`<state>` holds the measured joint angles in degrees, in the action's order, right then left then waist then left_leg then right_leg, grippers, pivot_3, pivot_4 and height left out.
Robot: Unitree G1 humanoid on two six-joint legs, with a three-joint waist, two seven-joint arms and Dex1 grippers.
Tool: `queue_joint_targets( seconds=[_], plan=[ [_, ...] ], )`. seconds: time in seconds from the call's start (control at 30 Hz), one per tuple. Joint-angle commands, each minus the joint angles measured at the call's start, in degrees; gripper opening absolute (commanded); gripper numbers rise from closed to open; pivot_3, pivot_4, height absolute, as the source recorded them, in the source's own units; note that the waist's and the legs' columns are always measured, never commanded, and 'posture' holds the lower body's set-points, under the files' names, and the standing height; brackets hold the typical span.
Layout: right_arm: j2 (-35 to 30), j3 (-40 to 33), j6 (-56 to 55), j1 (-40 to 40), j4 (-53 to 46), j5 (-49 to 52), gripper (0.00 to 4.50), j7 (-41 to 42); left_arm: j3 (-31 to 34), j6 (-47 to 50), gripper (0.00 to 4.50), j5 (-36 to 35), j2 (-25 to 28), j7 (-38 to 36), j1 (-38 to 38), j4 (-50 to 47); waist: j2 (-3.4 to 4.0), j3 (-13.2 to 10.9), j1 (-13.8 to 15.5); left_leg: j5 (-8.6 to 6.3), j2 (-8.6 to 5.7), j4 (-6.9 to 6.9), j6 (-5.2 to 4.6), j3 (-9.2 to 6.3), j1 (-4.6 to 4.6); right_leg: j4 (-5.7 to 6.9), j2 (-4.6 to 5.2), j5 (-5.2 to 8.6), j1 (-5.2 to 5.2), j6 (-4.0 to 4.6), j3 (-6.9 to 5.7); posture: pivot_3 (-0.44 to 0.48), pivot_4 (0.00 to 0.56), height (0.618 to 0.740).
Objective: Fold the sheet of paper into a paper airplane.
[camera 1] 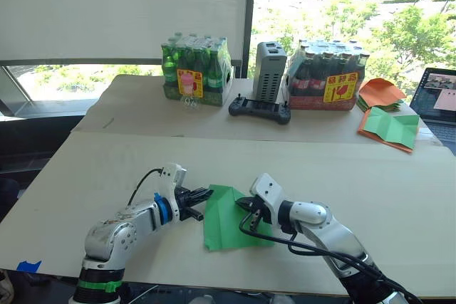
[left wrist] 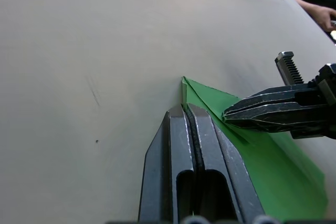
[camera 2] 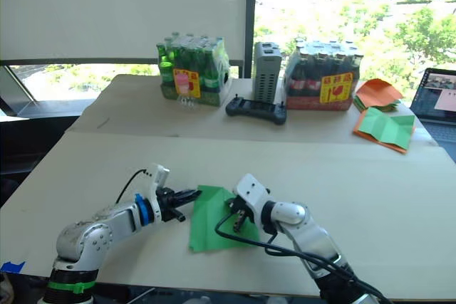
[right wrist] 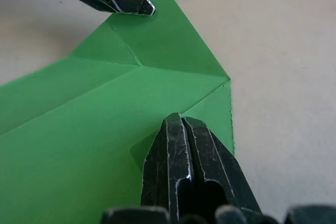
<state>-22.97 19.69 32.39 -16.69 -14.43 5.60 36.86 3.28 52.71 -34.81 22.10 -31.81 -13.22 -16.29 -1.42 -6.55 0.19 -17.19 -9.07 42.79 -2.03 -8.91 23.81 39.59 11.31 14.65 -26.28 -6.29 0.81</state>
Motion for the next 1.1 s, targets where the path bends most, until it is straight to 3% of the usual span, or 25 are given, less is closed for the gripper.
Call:
queue_joint_targets(
  seconds=[0.03, 0.63, 0.87, 1.1],
  plan=[
    [0.8, -1.2, 0.1, -0.4, -1.7, 0.6, 0.00, -0.7, -3.9, -3.3, 0.03, 1.5, 2.4, -3.5, -1.0, -3.5, 0.01, 0.0, 0.0, 0.00, 0.00, 0.00, 0.00, 0.00, 0.00, 0.00, 0.00, 0.00, 0.00, 0.00, 0.00, 0.000, 0.150, 0.675],
    [5.6, -4.5, 1.4, -2.8, -0.7, 2.0, 0.00, -3.7, -14.9, -9.8, 0.03, 9.3, 4.5, -9.1, -2.0, 3.5, 0.03, 0.0, -0.1, 0.00, 0.00, -0.02, 0.00, 0.00, 0.00, 0.00, -0.01, 0.00, -0.01, 0.00, 0.00, 0.000, 0.150, 0.675],
    [8.1, -3.0, -0.1, -5.8, 2.9, 0.3, 0.00, -4.3, -15.0, -10.4, 0.03, 10.3, 4.8, -9.9, -1.7, 3.7, 0.04, 0.0, -0.2, 0.00, -0.01, -0.02, 0.00, -0.02, 0.00, 0.00, -0.01, 0.00, -0.02, 0.00, -0.02, 0.000, 0.150, 0.675],
    [5.7, -0.3, -1.4, -4.7, 7.8, -4.9, 0.00, -6.1, -14.6, -11.3, 0.03, 10.8, 5.4, -10.9, -1.5, 3.2, 0.05, 0.0, -0.3, 0.00, -0.01, -0.02, 0.00, -0.01, -0.01, 0.03, -0.01, 0.00, -0.04, 0.00, -0.01, 0.000, 0.150, 0.675]
  ],
)
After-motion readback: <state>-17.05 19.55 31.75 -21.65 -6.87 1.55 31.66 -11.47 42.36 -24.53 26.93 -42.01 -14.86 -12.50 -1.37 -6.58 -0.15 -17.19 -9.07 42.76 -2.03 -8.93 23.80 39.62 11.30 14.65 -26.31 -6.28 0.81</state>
